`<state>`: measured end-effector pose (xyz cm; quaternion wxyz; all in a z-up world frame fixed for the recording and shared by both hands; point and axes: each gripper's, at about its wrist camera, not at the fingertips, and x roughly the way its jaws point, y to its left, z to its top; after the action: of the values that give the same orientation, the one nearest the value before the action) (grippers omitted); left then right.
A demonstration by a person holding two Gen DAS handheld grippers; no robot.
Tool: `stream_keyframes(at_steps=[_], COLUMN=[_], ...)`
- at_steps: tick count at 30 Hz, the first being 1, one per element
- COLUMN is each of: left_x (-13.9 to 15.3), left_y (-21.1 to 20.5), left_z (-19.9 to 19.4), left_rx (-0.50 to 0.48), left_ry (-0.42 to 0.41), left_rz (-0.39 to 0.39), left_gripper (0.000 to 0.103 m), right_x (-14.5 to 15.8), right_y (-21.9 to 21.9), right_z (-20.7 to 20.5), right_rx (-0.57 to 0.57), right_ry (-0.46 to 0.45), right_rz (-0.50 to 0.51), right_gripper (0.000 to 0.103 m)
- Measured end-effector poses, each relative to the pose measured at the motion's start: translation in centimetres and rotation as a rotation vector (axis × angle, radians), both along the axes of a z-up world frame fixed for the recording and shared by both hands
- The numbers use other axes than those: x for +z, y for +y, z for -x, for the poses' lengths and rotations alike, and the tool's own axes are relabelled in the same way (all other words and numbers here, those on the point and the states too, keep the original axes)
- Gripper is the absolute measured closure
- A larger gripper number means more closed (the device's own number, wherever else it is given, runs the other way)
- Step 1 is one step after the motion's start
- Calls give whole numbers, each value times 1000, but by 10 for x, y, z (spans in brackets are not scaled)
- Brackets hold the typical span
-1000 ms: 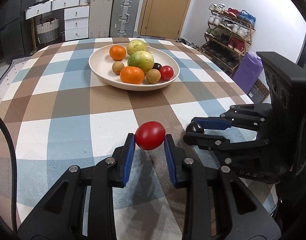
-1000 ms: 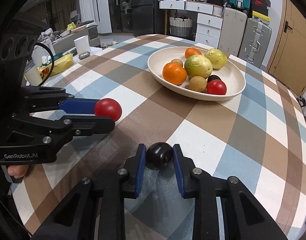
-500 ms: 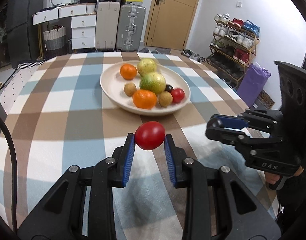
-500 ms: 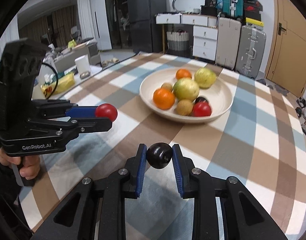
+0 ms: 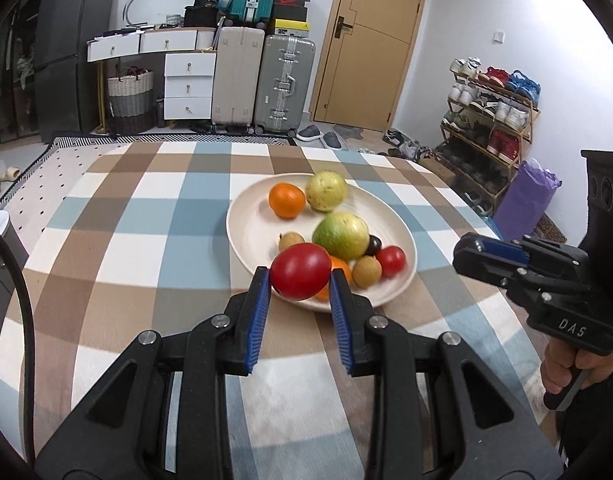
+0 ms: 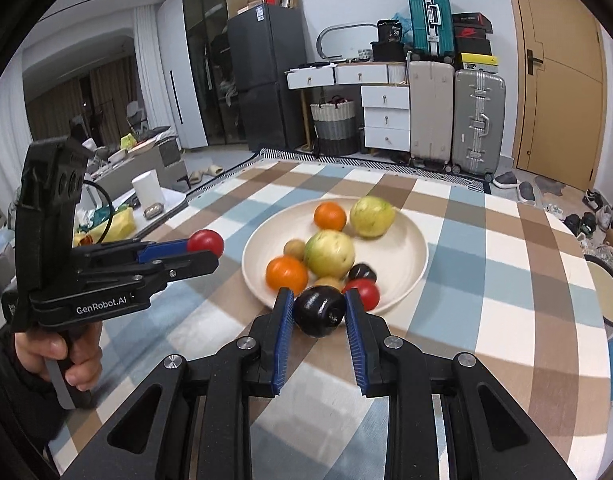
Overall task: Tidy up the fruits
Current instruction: 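Carry the tomato and plum onto the white plate and open both tools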
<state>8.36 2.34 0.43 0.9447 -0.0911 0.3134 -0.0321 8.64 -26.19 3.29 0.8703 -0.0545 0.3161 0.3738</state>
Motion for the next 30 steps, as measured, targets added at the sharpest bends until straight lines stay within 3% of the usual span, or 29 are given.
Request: stream_keyframes(at_steps=[14, 30], left_x=[3, -18], left_y=[16, 10], left_z=[-45, -65], left_rx=[49, 36], left_ry=[-36, -19], left_rz=[-29, -79], left_gripper=[76, 76], right_x=[3, -28], right_y=[8, 3], right_z=[-45, -83], right_rx=[-45, -134], right_ry=[-6, 75], right_rz=[-25, -35], right_gripper=[76, 76])
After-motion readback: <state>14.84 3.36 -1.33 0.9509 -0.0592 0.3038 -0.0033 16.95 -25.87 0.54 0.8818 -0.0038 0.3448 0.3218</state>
